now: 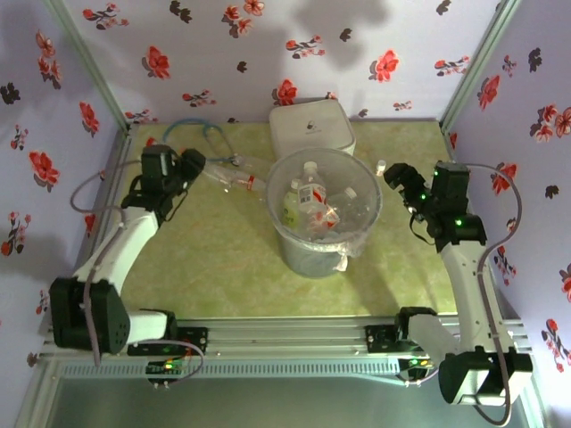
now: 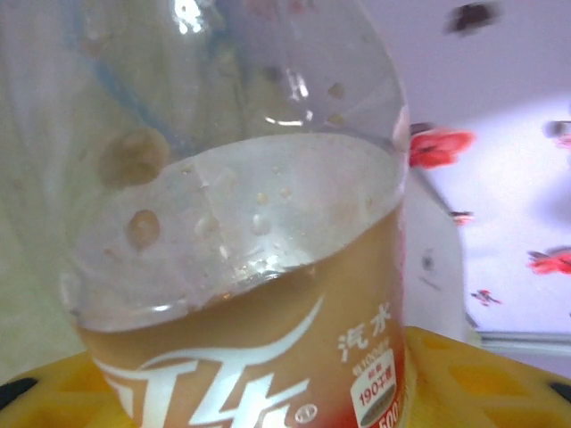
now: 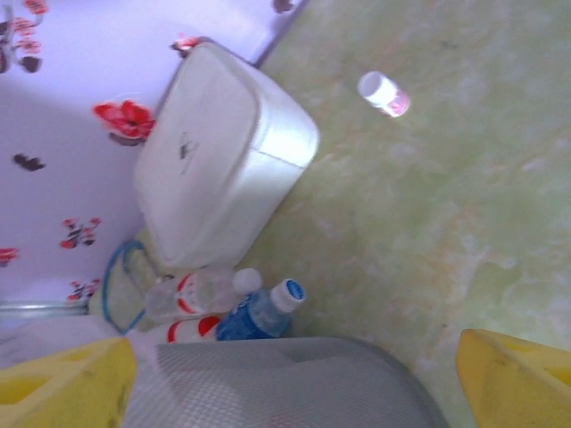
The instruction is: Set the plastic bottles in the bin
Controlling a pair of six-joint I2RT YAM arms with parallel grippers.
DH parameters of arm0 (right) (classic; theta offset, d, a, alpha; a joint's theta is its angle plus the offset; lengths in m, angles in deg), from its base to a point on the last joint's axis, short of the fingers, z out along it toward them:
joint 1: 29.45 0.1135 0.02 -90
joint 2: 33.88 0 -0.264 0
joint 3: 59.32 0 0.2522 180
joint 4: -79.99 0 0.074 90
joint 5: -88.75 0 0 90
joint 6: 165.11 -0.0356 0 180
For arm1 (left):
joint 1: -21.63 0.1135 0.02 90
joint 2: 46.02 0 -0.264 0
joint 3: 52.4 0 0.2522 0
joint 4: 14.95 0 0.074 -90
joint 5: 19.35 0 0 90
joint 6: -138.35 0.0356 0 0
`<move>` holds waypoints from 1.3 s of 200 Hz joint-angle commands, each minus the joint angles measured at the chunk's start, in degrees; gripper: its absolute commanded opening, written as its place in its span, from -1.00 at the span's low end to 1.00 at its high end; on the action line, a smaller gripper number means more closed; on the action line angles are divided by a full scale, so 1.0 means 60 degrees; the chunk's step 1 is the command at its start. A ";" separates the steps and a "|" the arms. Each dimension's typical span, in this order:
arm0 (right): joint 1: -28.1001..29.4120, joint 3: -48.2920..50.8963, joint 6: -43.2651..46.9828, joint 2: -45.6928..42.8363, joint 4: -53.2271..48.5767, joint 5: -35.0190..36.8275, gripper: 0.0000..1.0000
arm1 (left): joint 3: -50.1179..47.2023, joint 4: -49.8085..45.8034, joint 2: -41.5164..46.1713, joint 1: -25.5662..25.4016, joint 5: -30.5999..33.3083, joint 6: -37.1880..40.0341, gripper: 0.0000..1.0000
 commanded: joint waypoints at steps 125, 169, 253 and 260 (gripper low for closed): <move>0.0135 -0.1421 0.0297 0.0373 0.1040 -0.1578 0.80 | 0.5831 -0.3014 -0.0779 -0.3728 -0.2609 0.4738 -0.20; 0.0140 -0.1465 0.0496 0.0429 0.0834 -0.1497 0.80 | 0.7012 -0.4344 -0.2275 -0.5012 -0.2613 0.5607 -0.22; 0.0278 -0.2136 0.0679 0.1106 0.0876 -0.1573 0.80 | 0.6863 -0.5243 -0.2435 -0.5467 -0.2796 0.6200 0.18; 0.0356 -0.2301 0.0733 0.1221 0.0851 -0.1567 0.80 | 0.6844 -0.5191 -0.2405 -0.5470 -0.2854 0.6265 0.29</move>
